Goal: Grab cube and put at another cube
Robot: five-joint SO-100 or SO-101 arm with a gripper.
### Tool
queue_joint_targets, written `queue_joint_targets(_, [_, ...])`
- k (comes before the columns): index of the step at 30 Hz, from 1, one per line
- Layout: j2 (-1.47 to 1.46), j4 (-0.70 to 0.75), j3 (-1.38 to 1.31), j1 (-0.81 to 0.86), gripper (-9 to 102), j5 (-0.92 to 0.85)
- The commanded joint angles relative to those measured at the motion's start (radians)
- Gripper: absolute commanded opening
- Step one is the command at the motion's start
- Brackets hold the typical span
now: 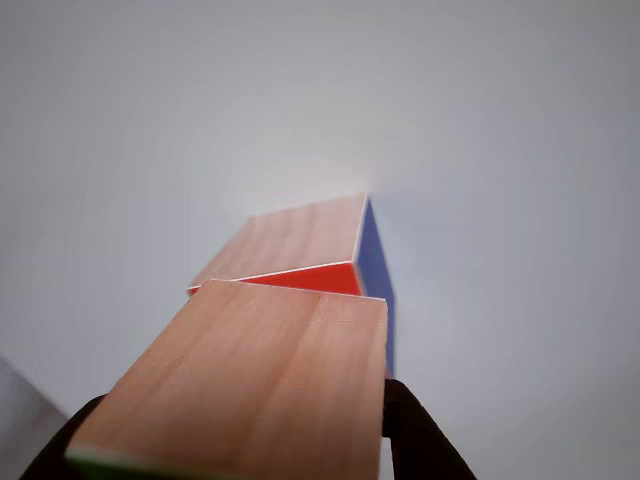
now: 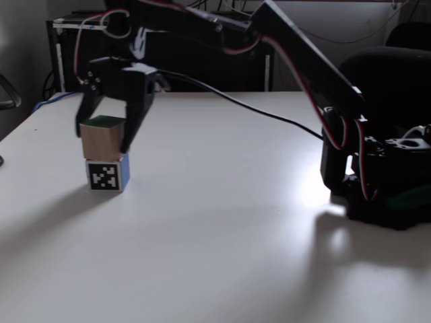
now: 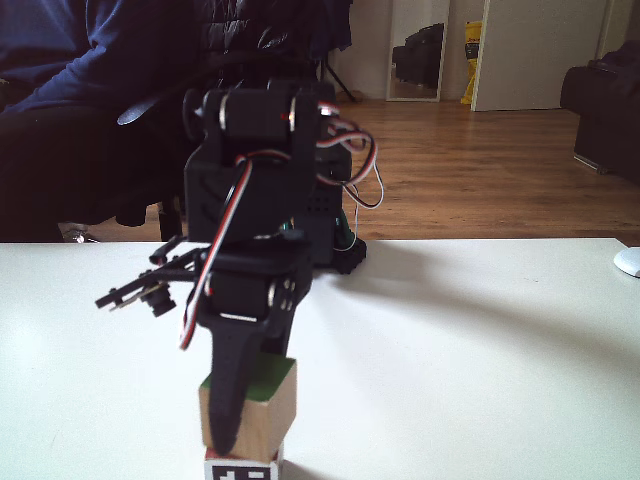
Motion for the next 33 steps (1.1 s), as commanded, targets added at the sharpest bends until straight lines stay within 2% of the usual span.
queue_joint_targets(1, [-0.008, 0.014, -0.11, 0.018, 40, 0.002])
queue_joint_targets(8, [-0.003, 0.014, -0.11, 0.012, 42, 0.011])
queue_joint_targets(23, [0.35, 0.014, 0.278, -0.081, 52, 0.071])
queue_joint_targets(30, [0.736, 0.006, 0.681, -0.199, 52, 0.095])
queue_joint_targets(33, [0.953, -0.098, 0.973, -0.267, 51, 0.103])
